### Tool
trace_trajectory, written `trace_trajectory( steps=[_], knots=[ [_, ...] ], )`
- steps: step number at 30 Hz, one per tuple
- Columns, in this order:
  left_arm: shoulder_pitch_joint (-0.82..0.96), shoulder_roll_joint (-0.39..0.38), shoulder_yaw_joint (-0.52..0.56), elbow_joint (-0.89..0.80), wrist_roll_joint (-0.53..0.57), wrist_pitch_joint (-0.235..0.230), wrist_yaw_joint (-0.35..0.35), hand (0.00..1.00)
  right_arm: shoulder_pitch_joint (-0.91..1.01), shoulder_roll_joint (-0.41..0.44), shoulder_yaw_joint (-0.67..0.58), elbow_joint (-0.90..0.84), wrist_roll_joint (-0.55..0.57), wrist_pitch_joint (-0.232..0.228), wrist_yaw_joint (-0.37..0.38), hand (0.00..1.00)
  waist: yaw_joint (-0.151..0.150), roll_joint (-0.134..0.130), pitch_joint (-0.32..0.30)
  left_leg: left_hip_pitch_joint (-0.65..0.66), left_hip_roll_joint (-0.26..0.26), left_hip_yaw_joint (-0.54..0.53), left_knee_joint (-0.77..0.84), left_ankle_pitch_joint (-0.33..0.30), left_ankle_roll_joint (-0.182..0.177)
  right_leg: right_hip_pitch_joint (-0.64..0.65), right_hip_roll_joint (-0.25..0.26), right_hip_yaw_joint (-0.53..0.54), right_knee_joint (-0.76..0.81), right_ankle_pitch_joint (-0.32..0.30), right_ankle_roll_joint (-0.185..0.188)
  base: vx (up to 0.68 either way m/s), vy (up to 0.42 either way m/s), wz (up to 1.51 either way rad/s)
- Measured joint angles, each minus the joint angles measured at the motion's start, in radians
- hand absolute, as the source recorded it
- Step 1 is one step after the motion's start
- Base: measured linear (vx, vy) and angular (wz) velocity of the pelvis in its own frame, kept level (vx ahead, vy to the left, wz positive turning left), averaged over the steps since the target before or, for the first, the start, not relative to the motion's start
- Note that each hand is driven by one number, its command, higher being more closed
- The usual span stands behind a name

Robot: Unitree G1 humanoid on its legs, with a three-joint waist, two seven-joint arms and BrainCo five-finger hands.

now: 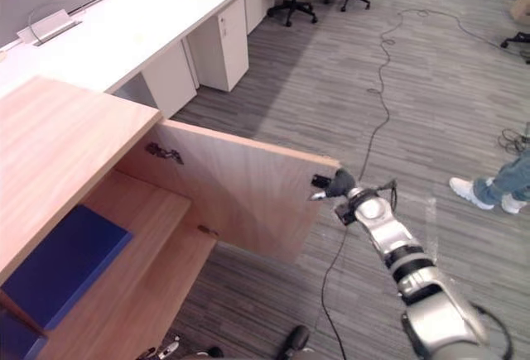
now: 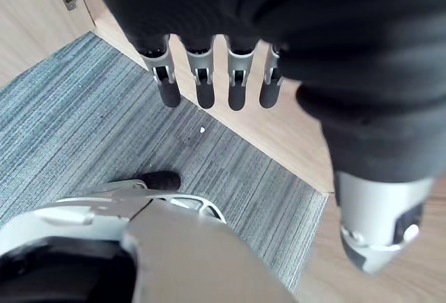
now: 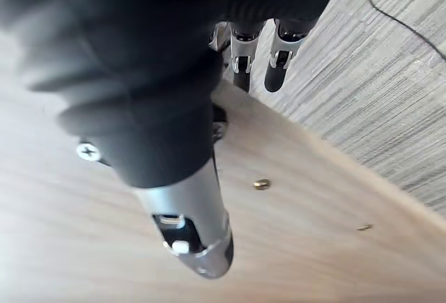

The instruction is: Walk over to the cabinet, pick up the folder, carry it to the office cabinet, place the folder inside the office cabinet, then close the office cabinet door

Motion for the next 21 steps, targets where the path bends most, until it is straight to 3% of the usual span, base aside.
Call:
trace_trajectory(
  steps=[3, 6, 7, 9, 12, 17, 21],
  knots=[
    [-0.015, 0.010, 0.001, 0.025, 0.022, -0.001, -0.020, 0.00, -0.045, -0.171, 0.311, -0.207, -0.068, 0.006, 0.179, 0.00, -0.006, -0.008, -0.004, -0.006, 0.022, 0.002, 0.002, 0.001, -0.007, -0.006, 0.023, 0.002, 0.000, -0.010, -0.014, -0.04, -0.064, -0.05],
    [-0.023, 0.015, 0.010, 0.037, 0.042, 0.000, -0.037, 0.00, -0.049, -0.214, 0.412, -0.390, -0.082, 0.002, 0.312, 0.00, -0.009, -0.015, -0.009, -0.008, 0.040, 0.007, 0.002, 0.011, -0.027, -0.010, 0.043, 0.007, 0.001, -0.020, -0.028, 0.01, -0.081, -0.04],
    [-0.033, 0.015, 0.020, 0.039, 0.058, -0.001, -0.045, 0.00, -0.045, -0.234, 0.470, -0.513, -0.067, -0.008, 0.403, 0.00, -0.004, -0.017, -0.011, -0.012, 0.046, 0.006, 0.002, 0.013, -0.031, -0.012, 0.053, 0.010, 0.001, -0.024, -0.034, 0.03, -0.050, 0.04],
    [-0.042, 0.015, 0.028, 0.053, 0.063, -0.002, -0.052, 0.00, -0.043, -0.226, 0.494, -0.572, -0.043, -0.017, 0.424, 0.00, 0.001, -0.018, -0.016, -0.021, 0.048, 0.001, 0.003, 0.016, -0.034, -0.018, 0.056, 0.011, 0.001, -0.025, -0.035, 0.02, -0.024, 0.07],
    [-0.050, 0.016, 0.045, 0.067, 0.080, -0.002, -0.069, 0.00, -0.043, -0.219, 0.500, -0.633, -0.024, -0.028, 0.523, 0.00, 0.025, -0.030, -0.026, -0.023, 0.045, -0.005, 0.005, 0.019, -0.034, -0.016, 0.053, 0.012, 0.001, -0.025, -0.035, 0.02, 0.023, 0.09],
    [-0.043, 0.038, 0.057, 0.076, 0.096, 0.000, -0.077, 0.00, -0.031, -0.233, 0.524, -0.638, -0.023, -0.006, 0.555, 0.00, 0.040, -0.074, -0.055, -0.030, 0.046, -0.010, 0.018, 0.008, -0.025, -0.016, 0.047, 0.022, 0.000, -0.025, -0.035, 0.01, 0.032, -0.01],
    [-0.057, 0.036, 0.069, 0.075, 0.095, 0.000, -0.077, 0.00, -0.021, -0.198, 0.577, -0.606, -0.028, 0.013, 0.577, 0.00, 0.051, -0.073, -0.056, -0.040, 0.046, -0.026, 0.019, 0.008, -0.021, -0.016, 0.046, 0.016, 0.000, -0.025, -0.035, -0.01, 0.015, 0.09]
  ],
)
